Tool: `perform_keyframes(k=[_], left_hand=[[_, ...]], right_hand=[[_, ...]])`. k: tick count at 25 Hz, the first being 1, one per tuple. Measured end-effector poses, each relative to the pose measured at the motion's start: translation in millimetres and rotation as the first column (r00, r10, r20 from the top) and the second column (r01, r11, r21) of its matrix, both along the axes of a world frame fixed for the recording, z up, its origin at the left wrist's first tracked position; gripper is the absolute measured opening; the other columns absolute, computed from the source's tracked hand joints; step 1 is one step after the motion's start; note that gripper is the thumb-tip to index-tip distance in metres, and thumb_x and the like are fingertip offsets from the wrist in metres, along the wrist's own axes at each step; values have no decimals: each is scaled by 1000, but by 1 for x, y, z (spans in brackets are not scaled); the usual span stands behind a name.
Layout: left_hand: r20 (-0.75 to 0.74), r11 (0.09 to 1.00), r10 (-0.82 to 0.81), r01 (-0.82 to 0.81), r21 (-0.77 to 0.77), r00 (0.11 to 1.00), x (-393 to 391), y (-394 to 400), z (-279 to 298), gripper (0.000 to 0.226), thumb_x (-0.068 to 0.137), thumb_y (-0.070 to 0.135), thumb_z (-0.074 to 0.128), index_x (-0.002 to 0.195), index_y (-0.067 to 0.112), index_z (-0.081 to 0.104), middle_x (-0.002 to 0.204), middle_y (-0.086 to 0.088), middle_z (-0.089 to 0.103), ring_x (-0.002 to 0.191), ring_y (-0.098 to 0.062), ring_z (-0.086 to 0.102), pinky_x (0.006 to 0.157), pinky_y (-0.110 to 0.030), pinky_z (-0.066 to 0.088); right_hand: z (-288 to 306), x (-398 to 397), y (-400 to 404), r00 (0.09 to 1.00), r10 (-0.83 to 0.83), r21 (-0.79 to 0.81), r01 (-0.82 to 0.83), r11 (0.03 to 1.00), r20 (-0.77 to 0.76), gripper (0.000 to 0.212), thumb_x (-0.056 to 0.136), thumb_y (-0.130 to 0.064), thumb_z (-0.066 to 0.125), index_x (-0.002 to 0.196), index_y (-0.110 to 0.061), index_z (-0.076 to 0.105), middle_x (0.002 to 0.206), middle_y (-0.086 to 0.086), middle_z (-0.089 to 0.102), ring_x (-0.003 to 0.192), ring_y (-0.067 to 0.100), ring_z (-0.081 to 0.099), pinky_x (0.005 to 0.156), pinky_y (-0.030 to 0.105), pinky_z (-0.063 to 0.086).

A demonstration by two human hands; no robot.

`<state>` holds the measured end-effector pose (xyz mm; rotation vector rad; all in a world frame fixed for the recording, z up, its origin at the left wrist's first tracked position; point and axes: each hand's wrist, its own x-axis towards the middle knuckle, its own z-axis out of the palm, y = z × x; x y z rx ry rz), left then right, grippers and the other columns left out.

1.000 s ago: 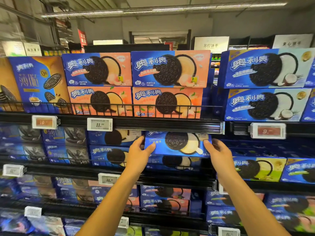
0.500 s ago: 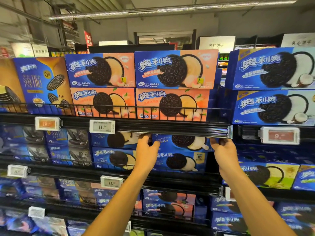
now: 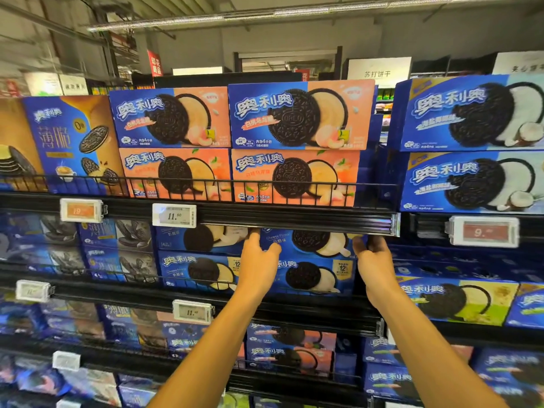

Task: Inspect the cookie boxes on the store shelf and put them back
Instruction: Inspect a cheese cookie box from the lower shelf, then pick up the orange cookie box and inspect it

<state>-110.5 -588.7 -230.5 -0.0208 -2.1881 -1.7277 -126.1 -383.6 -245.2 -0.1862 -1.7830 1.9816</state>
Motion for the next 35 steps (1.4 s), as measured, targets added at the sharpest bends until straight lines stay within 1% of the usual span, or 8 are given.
perform_keyframes(k=[5, 8, 11, 20, 24, 27, 32, 35], left_hand=[[-67, 999, 36, -38, -26, 997, 10, 1, -6, 31, 92, 4, 52, 123, 0, 49, 119, -7, 43, 76, -12, 46, 66, -20, 38], [-63, 998, 37, -41, -54, 997, 11, 0, -5, 28, 91, 2, 51, 118, -5, 47, 112, -6, 42, 68, -9, 42, 57, -9, 37], [-20, 996, 45, -47, -74, 999, 12, -1, -3, 26, 92, 2, 51, 117, -5, 48, 134, -17, 36, 70, -11, 46, 53, -7, 39], [23, 998, -39, 38, 47, 999, 26, -18, 5, 49, 98, 12, 52, 146, 17, 40, 144, 0, 42, 126, -16, 44, 102, -39, 40], [15, 986, -86, 83, 146, 996, 45, -20, 8, 50, 100, 10, 51, 146, 25, 40, 134, 11, 49, 108, 8, 55, 82, -9, 44], [30, 982, -107, 101, 160, 994, 60, -18, 8, 55, 102, 14, 51, 153, 25, 33, 154, 5, 38, 139, -9, 41, 101, -24, 37], [-8, 976, -134, 133, 174, 991, 92, -15, 16, 48, 101, 14, 50, 147, 27, 41, 149, 6, 48, 130, -11, 48, 106, -31, 36], [-149, 967, -135, 164, 198, 980, 99, -20, 53, 35, 100, 10, 52, 128, 29, 52, 132, 6, 62, 125, -16, 56, 105, -35, 43]], right_hand=[[-6, 4, -7, 999, 33, 97, -34, 995, 17, 39, 105, -20, 51, 143, -24, 45, 127, -5, 56, 115, 17, 52, 94, 37, 43], [-10, 8, -7, 1000, 27, 128, -25, 991, -14, 40, 105, -19, 51, 143, -26, 45, 124, -7, 58, 111, 16, 54, 90, 34, 42], [-10, 12, -8, 999, 27, 146, -24, 989, -17, 42, 105, -19, 50, 146, -27, 44, 124, -8, 57, 109, 14, 53, 88, 32, 40], [-2, 31, 0, 996, 86, 166, -90, 982, 31, 56, 103, -25, 52, 154, -32, 31, 152, -6, 46, 138, 20, 43, 109, 42, 40], [-1, 51, 7, 985, 149, 208, -164, 964, 86, 69, 102, -29, 56, 160, -28, 18, 164, -6, 29, 149, 18, 30, 112, 36, 31], [2, 71, 13, 967, 218, 253, -246, 936, 135, 73, 102, -28, 57, 160, -24, 14, 166, -3, 22, 152, 18, 24, 117, 39, 28], [29, 107, 29, 887, 438, 305, -462, 833, 148, 54, 102, -16, 55, 152, -26, 37, 154, -7, 45, 140, 12, 43, 109, 29, 38], [77, 122, 32, 863, 504, 344, -462, 818, -38, 36, 101, -12, 56, 129, -34, 56, 131, -16, 66, 121, 2, 61, 95, 24, 54]])
